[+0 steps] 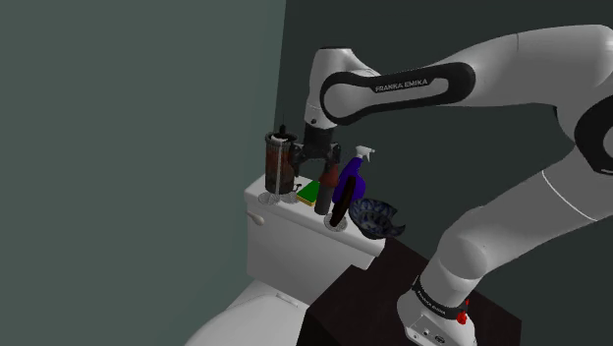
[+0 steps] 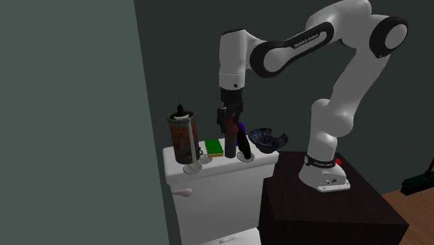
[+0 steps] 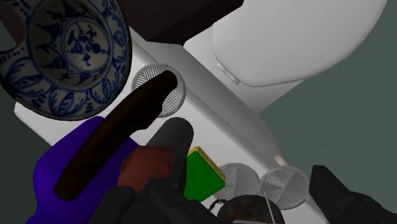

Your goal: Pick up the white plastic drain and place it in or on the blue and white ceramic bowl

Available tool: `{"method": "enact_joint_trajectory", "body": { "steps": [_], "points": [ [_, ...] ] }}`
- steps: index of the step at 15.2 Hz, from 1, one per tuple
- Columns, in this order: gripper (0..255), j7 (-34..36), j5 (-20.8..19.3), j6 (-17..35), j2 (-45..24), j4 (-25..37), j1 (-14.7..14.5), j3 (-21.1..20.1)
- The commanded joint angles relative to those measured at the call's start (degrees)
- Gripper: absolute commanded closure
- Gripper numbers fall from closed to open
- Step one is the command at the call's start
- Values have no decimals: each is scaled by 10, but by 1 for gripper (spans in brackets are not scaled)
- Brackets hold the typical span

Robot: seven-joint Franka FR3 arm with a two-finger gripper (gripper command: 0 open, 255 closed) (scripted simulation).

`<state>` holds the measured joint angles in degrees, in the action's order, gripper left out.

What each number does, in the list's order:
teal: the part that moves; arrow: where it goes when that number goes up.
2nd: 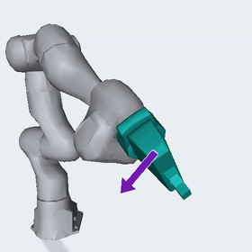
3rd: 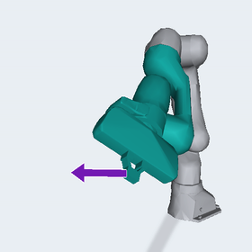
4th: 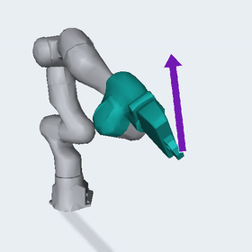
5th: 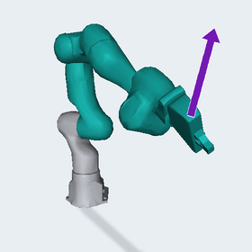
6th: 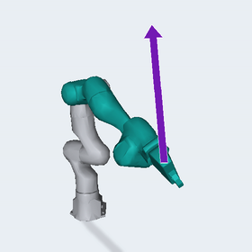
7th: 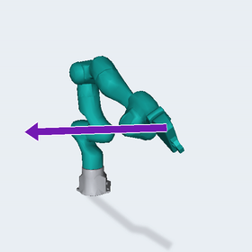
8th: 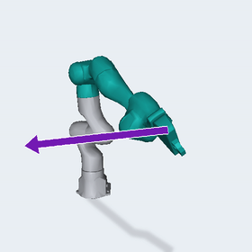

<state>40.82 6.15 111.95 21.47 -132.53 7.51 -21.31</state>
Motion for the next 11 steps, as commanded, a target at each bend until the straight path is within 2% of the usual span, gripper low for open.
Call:
{"method": "enact_joint_trajectory", "body": {
  "steps": [1,6,11],
  "points": [
    [0,59,-6,24,-43,13,9,-21],
    [0,200,-48,73,-166,66,28,-56],
    [0,338,-106,104,-294,135,26,-58]
  ]
}}
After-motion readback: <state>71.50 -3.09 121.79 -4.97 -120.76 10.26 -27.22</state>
